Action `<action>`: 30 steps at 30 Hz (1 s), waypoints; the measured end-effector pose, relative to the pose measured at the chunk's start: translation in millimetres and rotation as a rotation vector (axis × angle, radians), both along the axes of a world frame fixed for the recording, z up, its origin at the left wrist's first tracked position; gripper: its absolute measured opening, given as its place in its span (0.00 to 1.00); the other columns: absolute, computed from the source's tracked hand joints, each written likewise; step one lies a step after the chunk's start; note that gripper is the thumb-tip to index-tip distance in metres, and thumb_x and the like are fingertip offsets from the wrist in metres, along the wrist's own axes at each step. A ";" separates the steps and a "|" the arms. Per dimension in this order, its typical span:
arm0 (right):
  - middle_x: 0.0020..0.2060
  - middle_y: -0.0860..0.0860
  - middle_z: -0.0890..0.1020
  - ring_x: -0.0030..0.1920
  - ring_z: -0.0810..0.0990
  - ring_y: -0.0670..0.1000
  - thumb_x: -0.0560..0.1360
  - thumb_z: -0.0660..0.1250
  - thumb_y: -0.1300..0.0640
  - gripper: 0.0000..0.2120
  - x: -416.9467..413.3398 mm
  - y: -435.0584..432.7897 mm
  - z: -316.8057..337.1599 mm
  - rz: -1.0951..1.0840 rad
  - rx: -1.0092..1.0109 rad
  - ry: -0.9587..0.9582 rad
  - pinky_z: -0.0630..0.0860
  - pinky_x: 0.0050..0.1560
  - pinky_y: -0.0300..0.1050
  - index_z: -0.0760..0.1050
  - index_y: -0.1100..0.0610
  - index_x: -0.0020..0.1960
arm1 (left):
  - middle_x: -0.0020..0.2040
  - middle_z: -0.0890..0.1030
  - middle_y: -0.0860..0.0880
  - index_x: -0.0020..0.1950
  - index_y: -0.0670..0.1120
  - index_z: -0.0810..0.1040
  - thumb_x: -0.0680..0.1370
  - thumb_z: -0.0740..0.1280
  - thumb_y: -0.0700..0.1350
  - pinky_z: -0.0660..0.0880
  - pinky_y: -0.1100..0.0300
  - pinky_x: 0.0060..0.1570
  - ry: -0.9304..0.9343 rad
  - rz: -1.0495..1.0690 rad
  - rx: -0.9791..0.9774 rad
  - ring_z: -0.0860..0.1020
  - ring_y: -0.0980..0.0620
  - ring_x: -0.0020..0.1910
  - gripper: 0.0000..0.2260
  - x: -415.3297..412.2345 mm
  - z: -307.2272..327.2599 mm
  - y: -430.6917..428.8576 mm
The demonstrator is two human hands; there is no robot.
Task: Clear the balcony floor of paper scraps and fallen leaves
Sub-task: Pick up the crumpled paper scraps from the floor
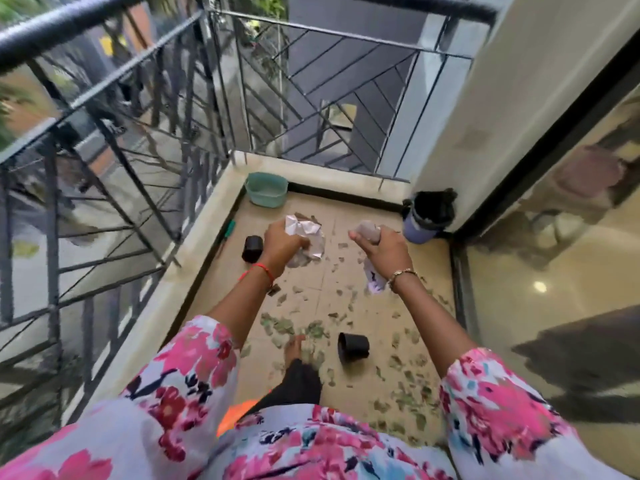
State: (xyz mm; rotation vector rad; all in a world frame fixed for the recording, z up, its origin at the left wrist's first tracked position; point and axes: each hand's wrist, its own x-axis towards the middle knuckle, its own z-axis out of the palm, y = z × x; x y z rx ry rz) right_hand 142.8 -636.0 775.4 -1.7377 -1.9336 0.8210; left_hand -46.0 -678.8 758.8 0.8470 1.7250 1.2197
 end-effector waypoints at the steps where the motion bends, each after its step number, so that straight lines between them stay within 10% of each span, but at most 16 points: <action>1: 0.43 0.60 0.80 0.46 0.79 0.60 0.71 0.67 0.38 0.24 -4.3 18.8 -3.0 -0.008 -0.003 0.008 0.70 0.39 0.47 0.73 0.61 0.43 | 0.43 0.80 0.45 0.49 0.38 0.80 0.67 0.68 0.29 0.76 0.57 0.42 -0.008 -0.013 0.005 0.78 0.48 0.43 0.13 -4.4 -3.4 19.6; 8: 0.40 0.59 0.81 0.46 0.79 0.57 0.70 0.66 0.36 0.24 -28.7 150.7 -18.6 -0.089 -0.057 0.074 0.71 0.41 0.47 0.78 0.59 0.44 | 0.41 0.77 0.48 0.48 0.43 0.77 0.70 0.66 0.26 0.70 0.75 0.29 -0.017 -0.059 0.054 0.75 0.59 0.36 0.14 -16.3 11.3 154.1; 12: 0.27 0.48 0.64 0.37 0.66 0.51 0.72 0.68 0.42 0.21 -18.5 194.9 -18.6 -0.178 -0.052 0.134 0.63 0.37 0.45 0.65 0.56 0.33 | 0.44 0.78 0.48 0.48 0.46 0.78 0.68 0.67 0.27 0.71 0.75 0.31 0.015 -0.170 0.036 0.75 0.53 0.41 0.17 -3.5 9.1 216.1; 20: 0.27 0.45 0.70 0.30 0.67 0.43 0.74 0.69 0.55 0.16 44.5 285.6 -27.6 -0.428 -0.087 0.356 0.65 0.30 0.31 0.69 0.52 0.30 | 0.43 0.82 0.47 0.49 0.45 0.82 0.58 0.66 0.37 0.75 0.64 0.37 -0.028 -0.398 -0.036 0.78 0.53 0.40 0.20 48.5 -9.4 329.5; 30: 0.49 0.58 0.79 0.50 0.76 0.51 0.78 0.64 0.56 0.14 164.0 498.7 -109.3 -0.647 -0.215 0.488 0.67 0.39 0.30 0.77 0.65 0.55 | 0.36 0.79 0.48 0.41 0.43 0.81 0.62 0.68 0.35 0.72 0.68 0.27 -0.030 -0.479 -0.218 0.76 0.56 0.32 0.10 156.8 -70.1 529.6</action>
